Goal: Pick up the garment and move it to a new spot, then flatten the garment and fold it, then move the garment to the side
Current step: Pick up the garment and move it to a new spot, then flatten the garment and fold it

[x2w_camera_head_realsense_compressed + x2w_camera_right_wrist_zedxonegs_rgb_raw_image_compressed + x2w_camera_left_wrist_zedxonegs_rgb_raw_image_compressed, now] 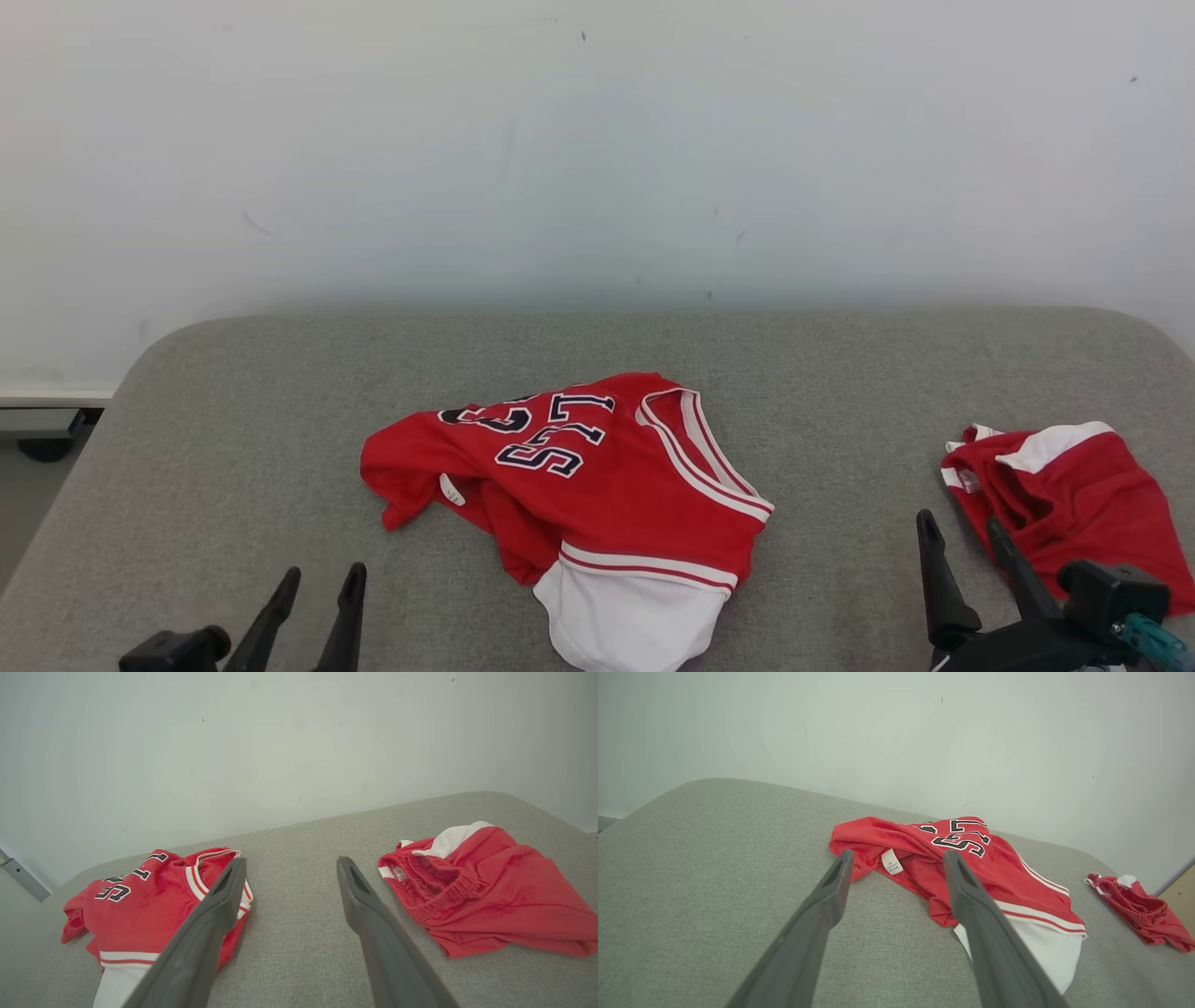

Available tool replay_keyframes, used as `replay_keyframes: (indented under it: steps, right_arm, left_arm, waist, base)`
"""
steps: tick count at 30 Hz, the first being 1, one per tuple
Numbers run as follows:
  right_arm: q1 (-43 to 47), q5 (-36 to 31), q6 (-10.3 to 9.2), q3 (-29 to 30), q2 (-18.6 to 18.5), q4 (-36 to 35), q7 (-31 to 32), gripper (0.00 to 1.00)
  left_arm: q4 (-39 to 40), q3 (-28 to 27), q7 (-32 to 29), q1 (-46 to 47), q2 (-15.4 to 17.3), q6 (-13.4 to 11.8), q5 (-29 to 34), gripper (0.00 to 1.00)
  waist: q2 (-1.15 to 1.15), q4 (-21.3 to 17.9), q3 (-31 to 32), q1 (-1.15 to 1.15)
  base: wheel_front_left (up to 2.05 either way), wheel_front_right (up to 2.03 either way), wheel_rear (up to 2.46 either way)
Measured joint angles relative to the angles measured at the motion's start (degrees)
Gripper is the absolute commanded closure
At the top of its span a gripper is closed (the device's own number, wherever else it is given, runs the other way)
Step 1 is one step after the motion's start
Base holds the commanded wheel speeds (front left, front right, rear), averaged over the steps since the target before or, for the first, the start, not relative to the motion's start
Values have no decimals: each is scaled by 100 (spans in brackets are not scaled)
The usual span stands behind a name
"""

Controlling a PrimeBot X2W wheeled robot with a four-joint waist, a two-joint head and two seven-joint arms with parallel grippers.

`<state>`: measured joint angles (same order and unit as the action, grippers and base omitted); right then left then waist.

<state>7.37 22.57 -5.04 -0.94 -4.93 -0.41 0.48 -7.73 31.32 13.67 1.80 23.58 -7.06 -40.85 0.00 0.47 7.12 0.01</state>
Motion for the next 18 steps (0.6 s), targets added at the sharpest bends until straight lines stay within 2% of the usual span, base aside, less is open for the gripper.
replay_keyframes:
  steps: [18]
  right_arm:
    - [1,-4,-8,12,-5,4,-57,0]
  left_arm:
    - [29,-359,-55,-29,-200,-5,376,0]
  waist:
    - [1,7,-10,0]
  base:
    - [0,0,0]
